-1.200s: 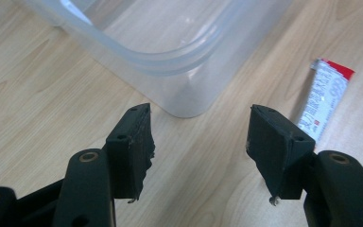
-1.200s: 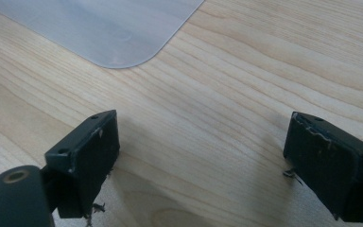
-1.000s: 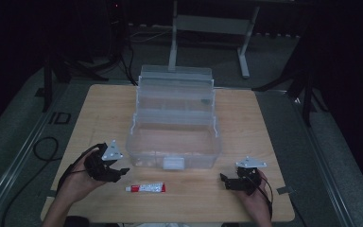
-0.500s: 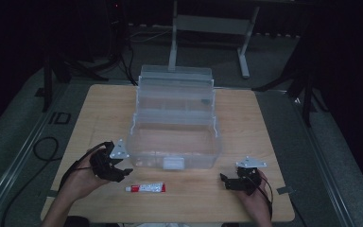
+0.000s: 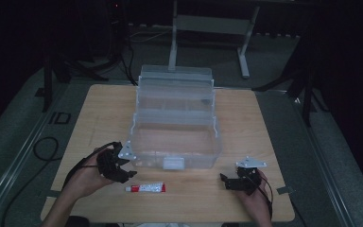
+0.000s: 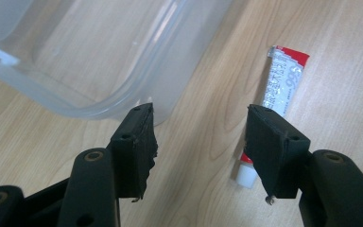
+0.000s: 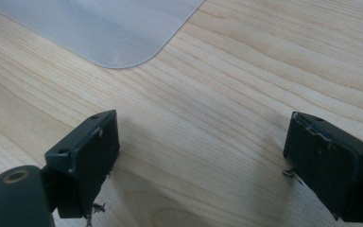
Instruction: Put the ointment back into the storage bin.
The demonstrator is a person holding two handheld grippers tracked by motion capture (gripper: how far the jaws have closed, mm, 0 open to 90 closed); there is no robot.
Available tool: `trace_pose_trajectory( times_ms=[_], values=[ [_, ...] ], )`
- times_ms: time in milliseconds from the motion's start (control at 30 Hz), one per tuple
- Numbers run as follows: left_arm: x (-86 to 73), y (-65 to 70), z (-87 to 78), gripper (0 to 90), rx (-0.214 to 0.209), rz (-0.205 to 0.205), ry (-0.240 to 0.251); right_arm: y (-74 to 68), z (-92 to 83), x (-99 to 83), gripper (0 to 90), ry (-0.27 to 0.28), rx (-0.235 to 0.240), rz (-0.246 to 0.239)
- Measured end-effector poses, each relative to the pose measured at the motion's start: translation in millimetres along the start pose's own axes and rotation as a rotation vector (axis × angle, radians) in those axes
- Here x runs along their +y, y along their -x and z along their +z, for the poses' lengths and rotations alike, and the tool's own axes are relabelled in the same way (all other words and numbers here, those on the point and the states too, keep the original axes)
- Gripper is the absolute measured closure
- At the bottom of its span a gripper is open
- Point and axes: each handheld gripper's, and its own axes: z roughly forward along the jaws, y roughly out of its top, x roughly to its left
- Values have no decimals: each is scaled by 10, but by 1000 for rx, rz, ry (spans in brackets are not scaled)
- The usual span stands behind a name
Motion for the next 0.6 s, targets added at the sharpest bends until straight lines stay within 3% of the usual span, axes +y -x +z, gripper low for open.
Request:
trace_pose_trajectory(
  times_ms=[600],
  values=[
    [172, 81, 138, 458, -56, 79, -58, 0, 0, 0, 111, 0, 0, 0]
  ],
)
